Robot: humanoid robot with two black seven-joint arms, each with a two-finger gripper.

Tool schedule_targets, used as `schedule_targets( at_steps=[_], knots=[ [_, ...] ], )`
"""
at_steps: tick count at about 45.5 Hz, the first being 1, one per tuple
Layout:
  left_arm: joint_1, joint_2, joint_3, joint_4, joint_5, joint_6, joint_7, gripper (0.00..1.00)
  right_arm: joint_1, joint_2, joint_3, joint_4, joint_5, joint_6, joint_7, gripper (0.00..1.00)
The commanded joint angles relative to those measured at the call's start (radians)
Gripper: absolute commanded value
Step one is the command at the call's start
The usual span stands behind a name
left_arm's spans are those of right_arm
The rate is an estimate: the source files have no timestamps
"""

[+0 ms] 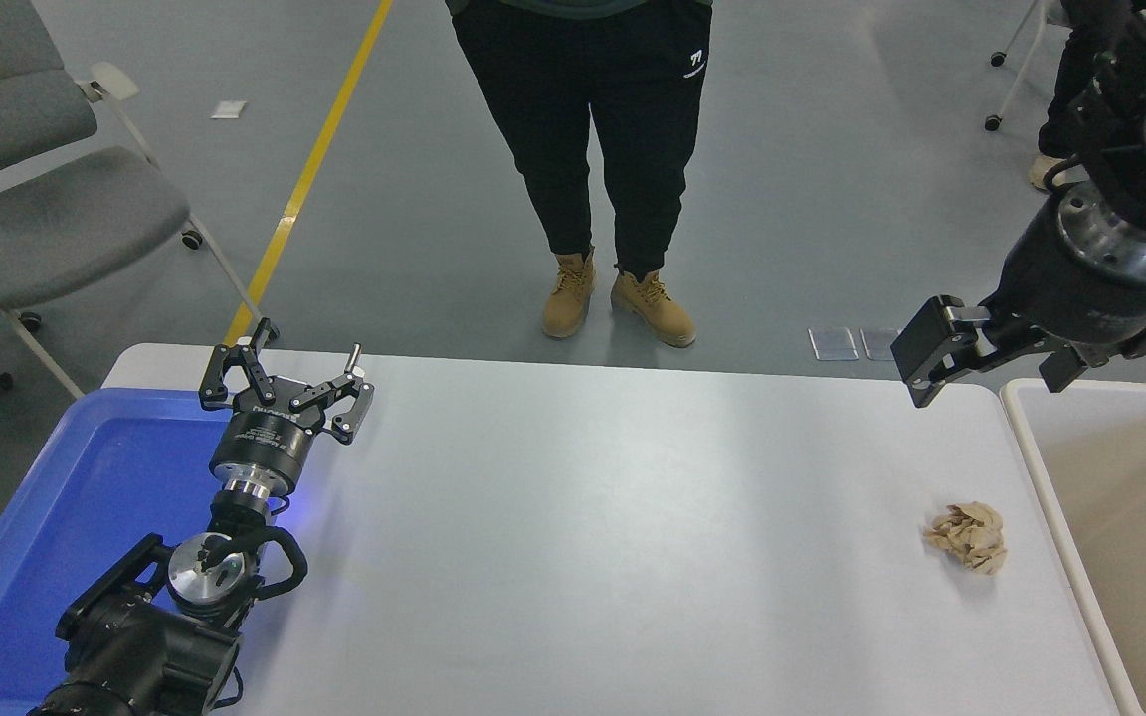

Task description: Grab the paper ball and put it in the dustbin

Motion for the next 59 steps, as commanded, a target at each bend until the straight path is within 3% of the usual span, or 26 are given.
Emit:
schedule_targets(
  at_steps=[1,36,42,59],
  knots=[
    [0.000,0.000,-0.002,0.000,-0.001,-0.001,0.000,0.99,-0.003,-0.006,-0.003,-0.002,-0.004,0.000,0.000,1.00],
    [0.000,0.000,-0.002,0.000,-0.001,-0.001,0.000,0.99,-0.089,-0.027,0.008,-0.069,-0.009,-0.015,0.000,1.00],
    [0.000,0.000,-0.002,0.000,0.000,0.000,0.000,0.99,-0.144,-0.105,0.057,-0.089,-0.085,-0.020,0.000,1.00],
    [0.000,0.000,-0.002,0.000,0.000,0.000,0.000,0.99,-0.407,-0.179,0.101,-0.193,-0.259,-0.175,0.002,1.00]
  ],
)
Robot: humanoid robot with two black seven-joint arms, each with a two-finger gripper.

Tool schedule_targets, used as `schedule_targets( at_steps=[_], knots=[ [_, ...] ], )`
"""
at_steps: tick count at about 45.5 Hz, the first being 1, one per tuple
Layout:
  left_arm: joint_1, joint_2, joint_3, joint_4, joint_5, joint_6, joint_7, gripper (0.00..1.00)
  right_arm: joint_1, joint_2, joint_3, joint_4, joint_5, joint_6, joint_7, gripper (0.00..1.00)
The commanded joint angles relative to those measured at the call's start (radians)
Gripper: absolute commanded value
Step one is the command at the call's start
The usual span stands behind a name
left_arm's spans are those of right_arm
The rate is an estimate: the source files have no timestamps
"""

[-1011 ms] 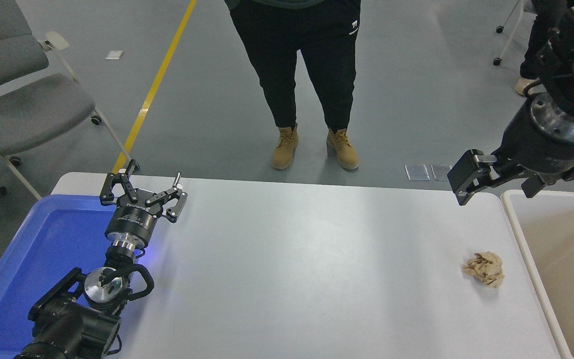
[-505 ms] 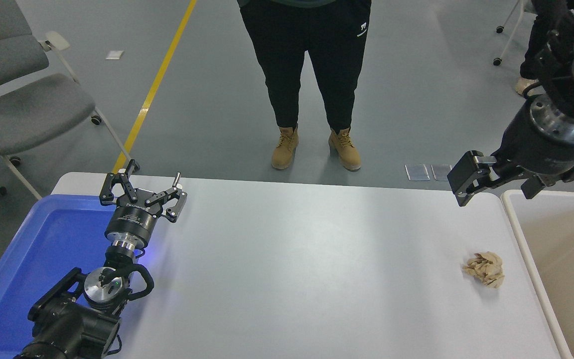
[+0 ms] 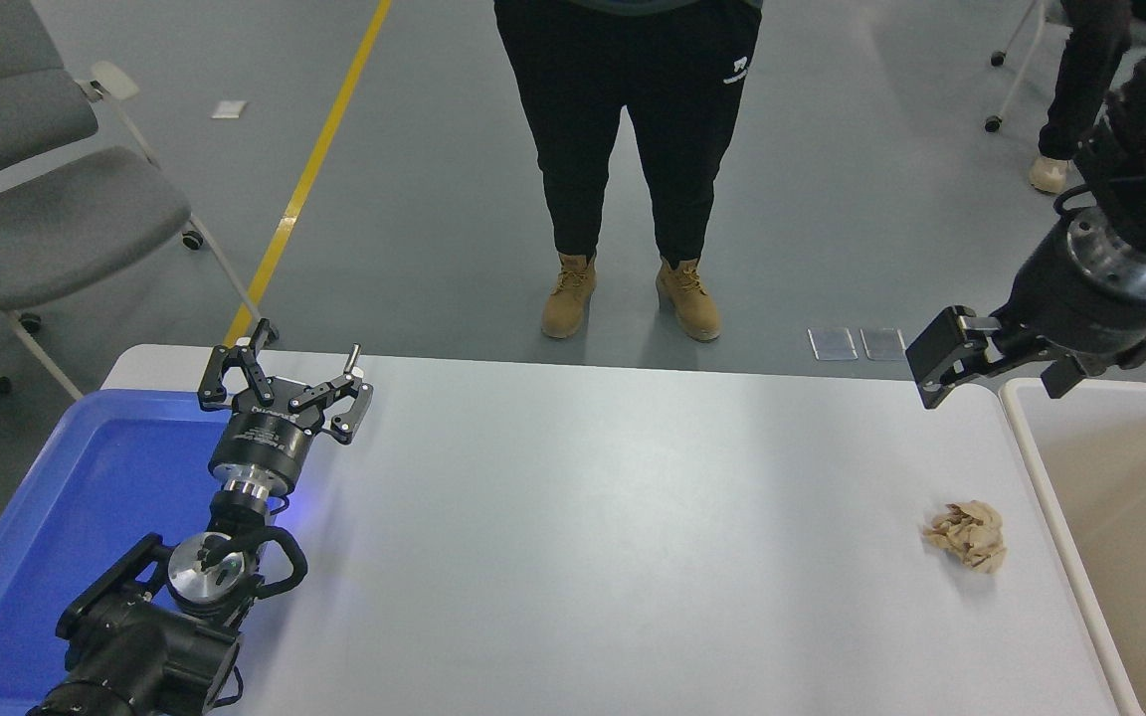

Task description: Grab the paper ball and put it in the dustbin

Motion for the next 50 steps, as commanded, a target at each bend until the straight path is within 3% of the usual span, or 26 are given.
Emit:
schedule_targets(
  at_steps=[1,18,50],
  knots=[
    [0.000,0.000,0.000,0.000,0.000,0.000,0.000,0.99,-0.182,-0.053,0.054,-0.073,-0.118,-0.094,0.001,1.00],
    [0.000,0.000,0.002,0.000,0.000,0.001,0.000,0.99,-0.534,-0.085,0.238,-0.264,-0.262,-0.204,0.007,1.00],
    [0.000,0.000,0.002,0.000,0.000,0.000,0.001,0.99,-1.035,-0.021,0.428,-0.722,-0.376,-0.272,0.036,1.00]
  ],
)
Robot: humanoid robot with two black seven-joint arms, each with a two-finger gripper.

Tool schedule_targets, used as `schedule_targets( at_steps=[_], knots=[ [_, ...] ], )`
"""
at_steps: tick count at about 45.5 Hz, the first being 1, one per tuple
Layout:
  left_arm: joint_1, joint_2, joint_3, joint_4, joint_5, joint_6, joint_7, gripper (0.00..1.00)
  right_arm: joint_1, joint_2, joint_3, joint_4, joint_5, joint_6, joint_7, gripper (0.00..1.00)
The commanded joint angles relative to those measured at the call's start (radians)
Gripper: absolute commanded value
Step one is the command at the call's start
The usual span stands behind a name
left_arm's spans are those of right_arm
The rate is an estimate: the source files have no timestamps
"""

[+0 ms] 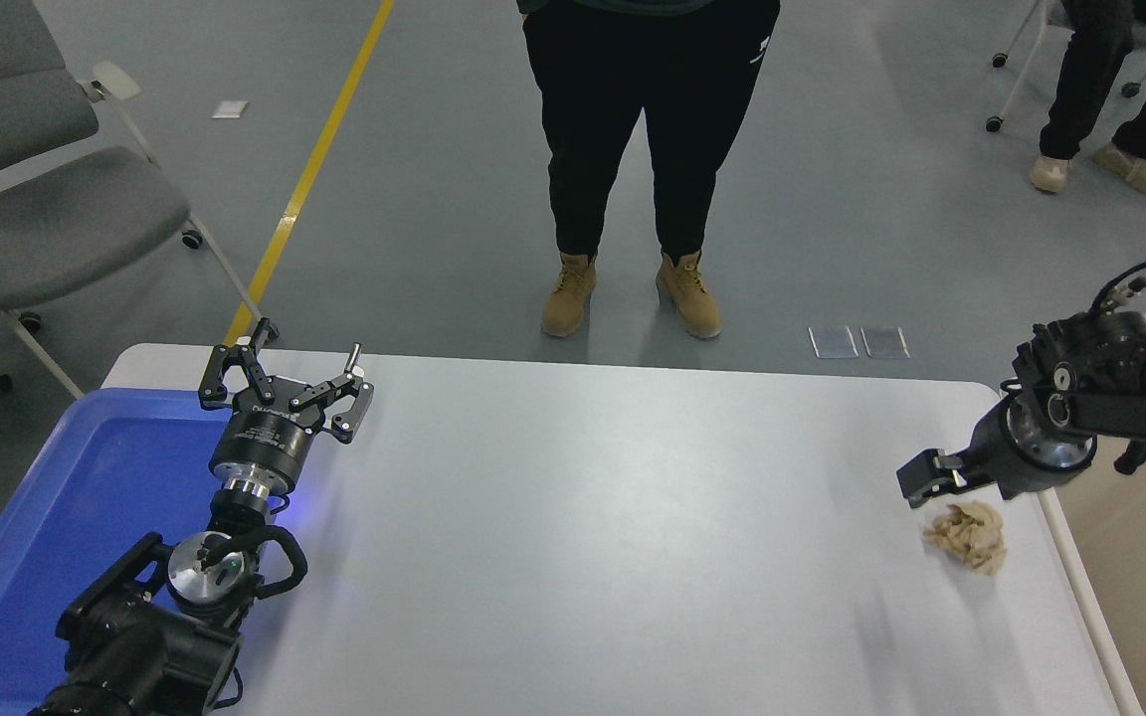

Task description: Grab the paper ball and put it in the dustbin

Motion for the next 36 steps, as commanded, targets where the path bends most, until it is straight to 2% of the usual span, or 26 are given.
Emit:
schedule_targets(
  at_steps=[1,5,9,12,31,33,36],
  knots=[
    [0.000,0.000,0.000,0.000,0.000,0.000,-0.001,0.99,-0.157,0.048,0.037,-0.181,-0.034,-0.029,0.007,1.00],
    [0.000,0.000,0.000,0.000,0.000,0.000,0.000,0.99,-0.200,0.057,0.048,-0.242,-0.033,-0.043,0.010,1.00],
    [0.000,0.000,0.000,0.000,0.000,0.000,0.000,0.99,-0.232,0.058,0.048,-0.302,-0.033,-0.045,0.050,1.00],
    [0.000,0.000,0.000,0.000,0.000,0.000,-0.001,0.99,-0.247,0.060,0.046,-0.325,-0.034,-0.046,0.060,1.00],
    [0.000,0.000,0.000,0.000,0.000,0.000,-0.001,0.99,-0.293,0.077,0.057,-0.340,-0.017,-0.080,0.062,0.99],
    [0.000,0.000,0.000,0.000,0.000,0.000,-0.001,0.99,-0.293,0.077,0.061,-0.339,-0.017,-0.080,0.062,0.92],
    [0.000,0.000,0.000,0.000,0.000,0.000,-0.001,0.99,-0.297,0.077,0.061,-0.333,-0.017,-0.078,0.062,0.70]
  ],
)
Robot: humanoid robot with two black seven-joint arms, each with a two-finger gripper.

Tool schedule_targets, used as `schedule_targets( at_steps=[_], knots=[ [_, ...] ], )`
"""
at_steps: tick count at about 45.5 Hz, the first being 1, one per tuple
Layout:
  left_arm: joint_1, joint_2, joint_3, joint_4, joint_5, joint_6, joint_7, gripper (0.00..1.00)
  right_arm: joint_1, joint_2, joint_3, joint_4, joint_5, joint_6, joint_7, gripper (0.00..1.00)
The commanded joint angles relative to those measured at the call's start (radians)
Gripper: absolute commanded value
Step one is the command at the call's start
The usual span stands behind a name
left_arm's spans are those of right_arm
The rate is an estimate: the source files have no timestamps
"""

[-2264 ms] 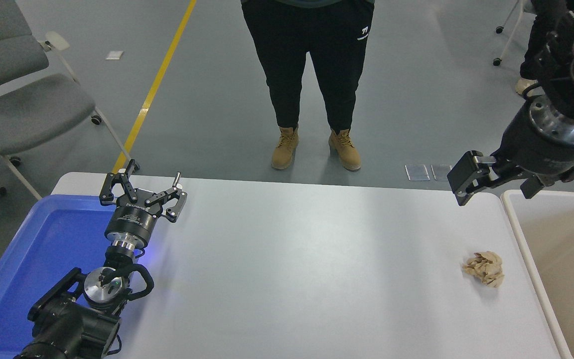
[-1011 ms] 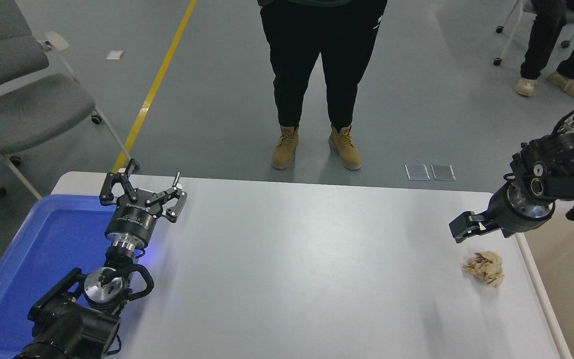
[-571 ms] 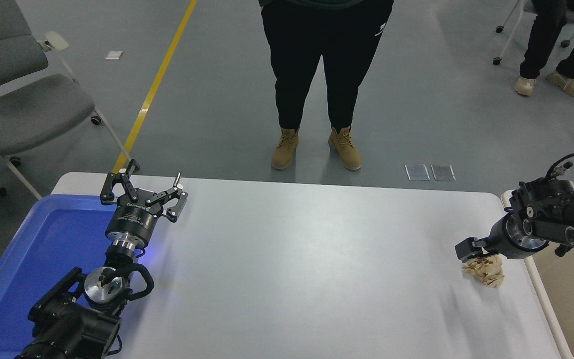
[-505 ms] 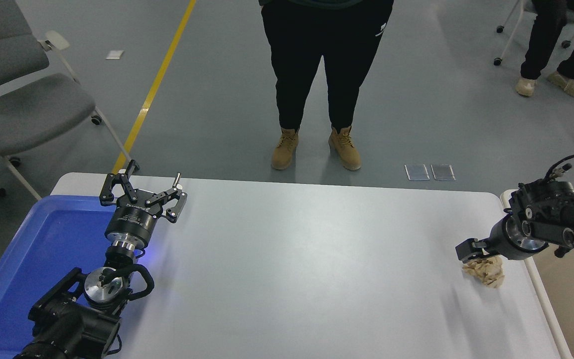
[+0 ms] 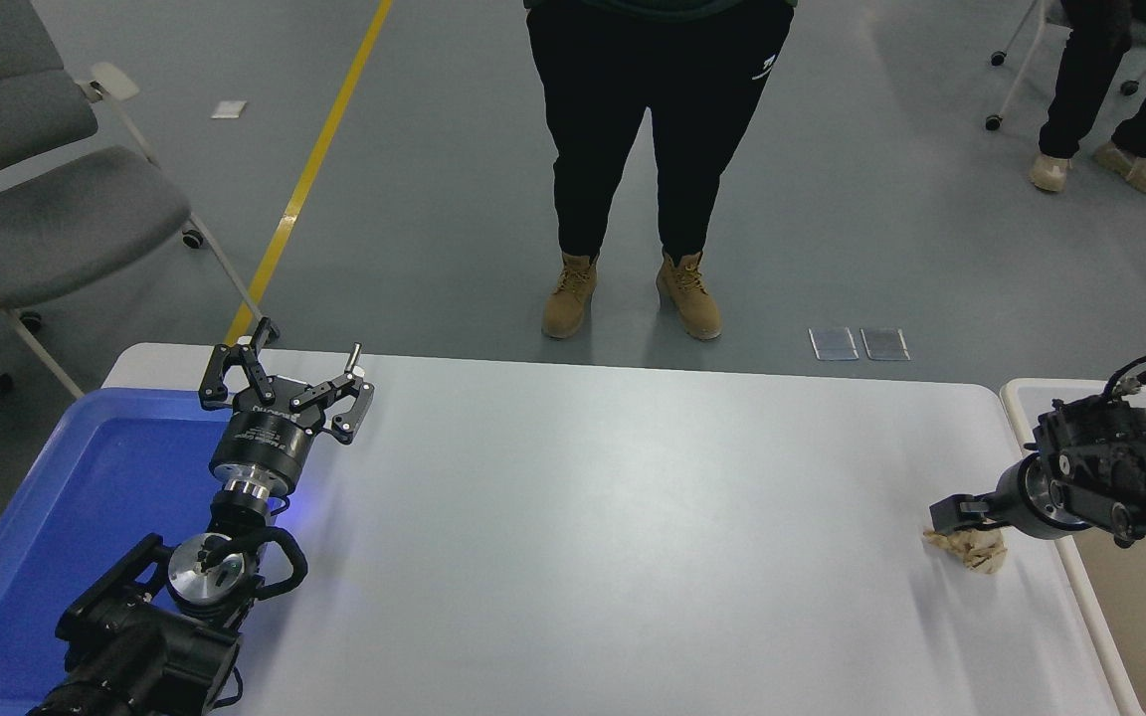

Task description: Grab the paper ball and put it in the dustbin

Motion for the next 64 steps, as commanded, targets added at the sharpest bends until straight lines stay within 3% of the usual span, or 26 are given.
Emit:
schedule_targets(
  at_steps=[1,5,8,9,10,11,23,33,49,58,64],
  knots=[
    [0.000,0.000,-0.001,0.000,0.000,0.000,0.000,0.99,-0.020,0.006,0.010,-0.004,0.005,-0.006,0.005,0.64],
    [0.000,0.000,0.001,0.000,0.000,0.000,0.001,0.99,-0.022,0.006,0.010,-0.003,0.004,-0.005,0.005,0.41],
    [0.000,0.000,-0.001,0.000,0.000,0.000,0.000,0.99,-0.019,0.006,0.012,-0.007,0.005,-0.006,0.005,0.31],
    [0.000,0.000,0.001,0.000,0.000,0.000,0.000,0.99,-0.019,0.006,0.012,-0.007,0.005,-0.006,0.005,0.20],
    [0.000,0.000,-0.001,0.000,0.000,0.000,0.000,0.99,-0.017,0.006,0.012,-0.007,0.004,-0.006,0.005,0.04],
    [0.000,0.000,0.001,0.000,0.000,0.000,0.000,0.99,-0.017,0.006,0.012,-0.010,0.004,-0.008,0.005,0.00],
    [0.000,0.000,0.001,0.000,0.000,0.000,0.000,0.99,0.002,-0.009,0.012,0.005,0.007,-0.005,0.007,0.00],
    [0.000,0.000,0.001,0.000,0.000,0.000,0.000,0.99,0.154,-0.129,0.004,0.074,0.007,0.052,0.062,0.00],
    [0.000,0.000,-0.001,0.000,0.000,0.000,0.001,0.99,0.720,-0.483,-0.174,0.523,-0.137,0.213,0.059,0.00],
    [0.000,0.000,-0.001,0.000,0.000,0.000,0.001,0.99,0.979,-0.548,-0.199,0.641,-0.189,0.417,0.042,0.00],
    [0.000,0.000,-0.001,0.000,0.000,0.000,0.001,0.99,1.115,-0.557,-0.199,0.660,-0.220,0.429,0.025,0.00]
  ],
)
